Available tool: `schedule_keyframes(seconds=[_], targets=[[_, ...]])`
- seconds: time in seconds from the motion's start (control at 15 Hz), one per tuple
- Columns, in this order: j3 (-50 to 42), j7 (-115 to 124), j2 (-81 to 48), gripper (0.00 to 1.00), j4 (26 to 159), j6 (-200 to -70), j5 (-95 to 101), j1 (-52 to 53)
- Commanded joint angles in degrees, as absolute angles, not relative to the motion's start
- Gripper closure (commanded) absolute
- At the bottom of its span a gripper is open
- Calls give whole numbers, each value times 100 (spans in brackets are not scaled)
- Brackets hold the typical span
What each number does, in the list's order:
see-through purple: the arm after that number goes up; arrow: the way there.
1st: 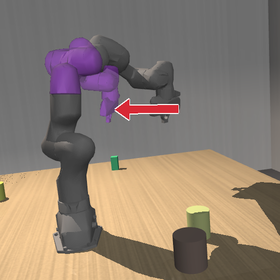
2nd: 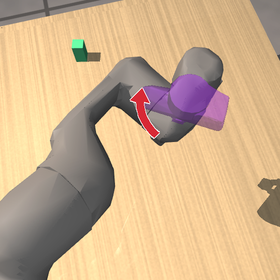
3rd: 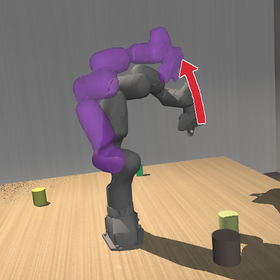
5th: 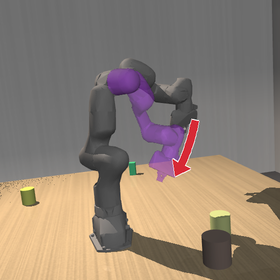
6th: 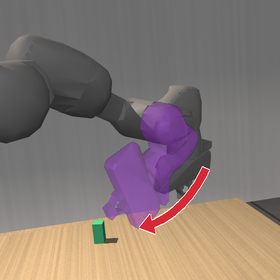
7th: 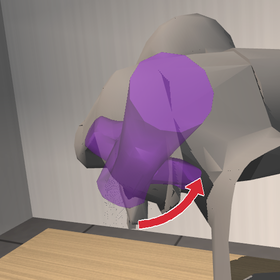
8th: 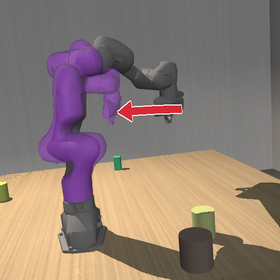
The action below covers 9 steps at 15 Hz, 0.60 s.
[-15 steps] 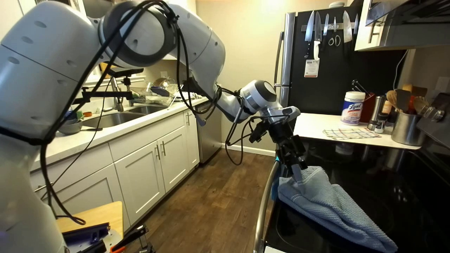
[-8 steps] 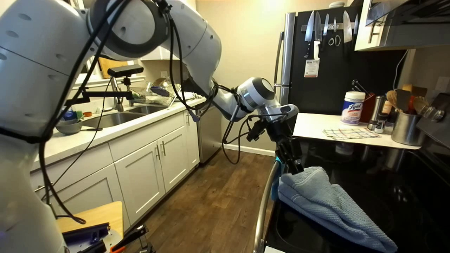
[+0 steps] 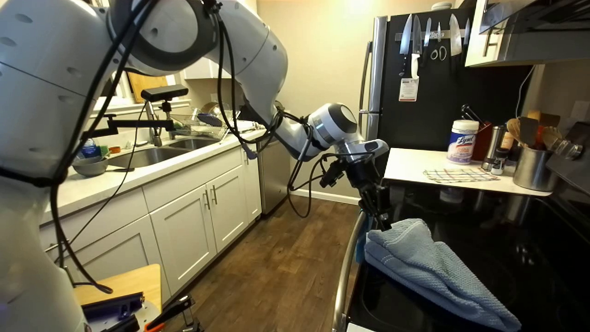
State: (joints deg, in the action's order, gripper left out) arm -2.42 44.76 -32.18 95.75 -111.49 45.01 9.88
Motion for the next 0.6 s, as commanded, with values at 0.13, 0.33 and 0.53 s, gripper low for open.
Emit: schedule_keyframes(seconds=[0.13, 0.33, 0.53], targets=[[-147, 4343, -3190, 50, 9786, -11243, 4397, 1009], [-101, 4316, -3281, 32, 9724, -11226, 4373, 1021], [-68, 4282, -3360, 13, 9640, -11197, 4353, 1029]])
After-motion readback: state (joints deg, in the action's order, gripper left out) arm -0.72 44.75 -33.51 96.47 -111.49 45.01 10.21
